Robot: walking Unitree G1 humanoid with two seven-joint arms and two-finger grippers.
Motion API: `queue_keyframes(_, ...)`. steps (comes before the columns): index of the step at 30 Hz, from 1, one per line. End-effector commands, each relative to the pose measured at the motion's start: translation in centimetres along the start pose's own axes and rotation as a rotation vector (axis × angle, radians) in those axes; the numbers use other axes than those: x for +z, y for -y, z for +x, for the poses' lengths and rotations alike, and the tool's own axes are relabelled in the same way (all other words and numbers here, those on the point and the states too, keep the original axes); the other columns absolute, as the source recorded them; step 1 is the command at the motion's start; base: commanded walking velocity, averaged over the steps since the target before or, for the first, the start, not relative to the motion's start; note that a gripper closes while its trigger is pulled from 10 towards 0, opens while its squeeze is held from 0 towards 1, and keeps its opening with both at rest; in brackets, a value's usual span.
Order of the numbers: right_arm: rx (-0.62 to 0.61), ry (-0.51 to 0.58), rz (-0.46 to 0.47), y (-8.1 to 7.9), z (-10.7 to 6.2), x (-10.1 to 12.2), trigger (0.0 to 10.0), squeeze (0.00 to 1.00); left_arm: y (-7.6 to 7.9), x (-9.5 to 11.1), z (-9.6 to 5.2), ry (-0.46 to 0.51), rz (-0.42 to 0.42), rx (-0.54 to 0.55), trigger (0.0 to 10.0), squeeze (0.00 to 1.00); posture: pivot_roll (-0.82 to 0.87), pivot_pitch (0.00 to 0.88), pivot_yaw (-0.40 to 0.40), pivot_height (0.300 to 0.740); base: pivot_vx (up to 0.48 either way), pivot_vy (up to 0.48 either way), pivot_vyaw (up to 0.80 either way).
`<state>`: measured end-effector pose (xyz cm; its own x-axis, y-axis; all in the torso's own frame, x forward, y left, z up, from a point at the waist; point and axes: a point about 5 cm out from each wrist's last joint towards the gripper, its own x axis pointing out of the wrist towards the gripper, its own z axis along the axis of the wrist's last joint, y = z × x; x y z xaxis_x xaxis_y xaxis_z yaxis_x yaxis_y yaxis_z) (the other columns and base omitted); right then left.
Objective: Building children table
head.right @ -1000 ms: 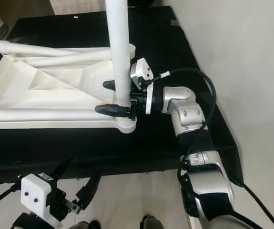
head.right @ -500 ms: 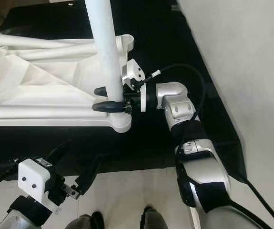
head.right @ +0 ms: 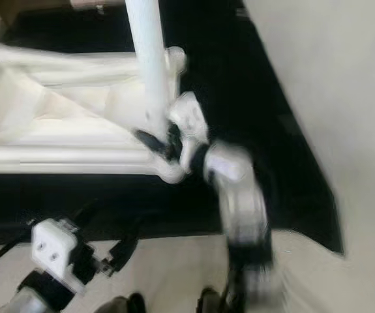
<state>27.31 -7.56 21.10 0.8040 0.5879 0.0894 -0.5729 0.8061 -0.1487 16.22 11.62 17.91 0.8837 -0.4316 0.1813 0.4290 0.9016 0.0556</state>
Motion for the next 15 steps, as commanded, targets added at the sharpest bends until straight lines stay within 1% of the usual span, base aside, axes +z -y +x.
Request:
queue_keyframes(1,-0.054,-0.268,0.159,-0.7,-1.0,-4.9,0.0,0.0,-0.1,-0.6,-0.1,-0.034,-0.015,-0.006,10.0,0.0,-0.04,0.307,0.086,0.74,0.0,0.0,0.0)
queue_keyframes(2,-0.065,-0.254,0.154,-0.6,-0.5,-4.8,0.0,0.0,-0.1,-0.8,0.1,-0.034,-0.016,-0.014,10.0,0.0,-0.03,0.298,0.087,0.74,0.0,0.0,0.0)
queue_keyframes(4,-0.038,-0.212,0.139,-0.3,0.9,-4.1,0.0,0.0,-0.1,-1.0,0.3,-0.034,-0.024,-0.028,10.0,0.0,-0.04,0.283,0.079,0.74,0.0,0.0,0.0)
queue_keyframes(5,-0.038,-0.212,0.139,-0.3,0.9,-4.1,0.0,0.0,-0.1,-1.0,0.3,-0.034,-0.024,-0.028,10.0,0.0,-0.04,0.283,0.079,0.74,0.0,0.0,0.0)
queue_keyframes(6,-0.024,-0.201,0.137,-0.1,1.4,-3.8,0.0,0.0,-0.1,-1.1,0.3,-0.033,-0.027,-0.029,10.0,0.0,-0.04,0.284,0.075,0.74,0.0,0.0,0.0)
queue_keyframes(7,-0.024,-0.201,0.137,-0.1,1.4,-3.8,0.0,0.0,-0.1,-1.1,0.3,-0.033,-0.027,-0.029,10.0,0.0,-0.04,0.284,0.075,0.74,0.0,0.0,0.0)
queue_keyframes(8,0.005,-0.173,0.127,0.2,2.1,-3.2,10.0,0.0,-0.1,-1.1,0.3,-0.032,-0.028,-0.026,10.0,0.0,-0.04,0.283,0.072,0.74,0.0,0.0,0.0)
queue_keyframes(9,0.031,-0.13,0.119,0.8,2.6,-2.4,10.0,0.08,-0.1,-1.0,0.4,-0.029,-0.027,-0.02,10.0,0.0,-0.04,0.284,0.067,0.74,0.0,0.0,0.0)
queue_keyframes(10,0.031,-0.13,0.119,0.8,2.6,-2.4,10.0,0.08,-0.1,-1.0,0.4,-0.029,-0.027,-0.02,10.0,0.0,-0.04,0.284,0.067,0.74,0.0,0.0,0.0)
queue_keyframes(11,0.066,-0.092,0.105,1.3,3.1,-1.5,10.0,0.47,-0.1,-1.0,0.4,-0.027,-0.027,-0.016,10.0,0.0,-0.04,0.284,0.067,0.74,0.0,0.0,0.0)
queue_keyframes(12,0.066,-0.092,0.105,1.3,3.1,-1.5,10.0,0.47,-0.1,-1.0,0.4,-0.027,-0.027,-0.016,10.0,0.0,-0.04,0.284,0.067,0.74,0.0,0.0,0.0)
queue_keyframes(13,0.072,-0.075,0.1,1.4,3.2,-0.9,10.0,1.0,-0.1,-1.0,0.4,-0.026,-0.027,-0.013,10.0,0.0,-0.04,0.284,0.067,0.74,0.0,0.0,0.0)
queue_keyframes(14,0.072,-0.075,0.1,1.4,3.2,-0.9,10.0,1.0,-0.1,-1.0,0.4,-0.026,-0.027,-0.013,10.0,0.0,-0.04,0.284,0.067,0.74,0.0,0.0,0.0)
queue_keyframes(15,0.099,-0.053,0.116,1.7,3.4,-0.2,10.0,1.0,-0.1,-1.0,0.4,-0.025,-0.027,-0.012,10.0,0.0,-0.03,0.283,0.063,0.74,0.0,0.0,0.0)
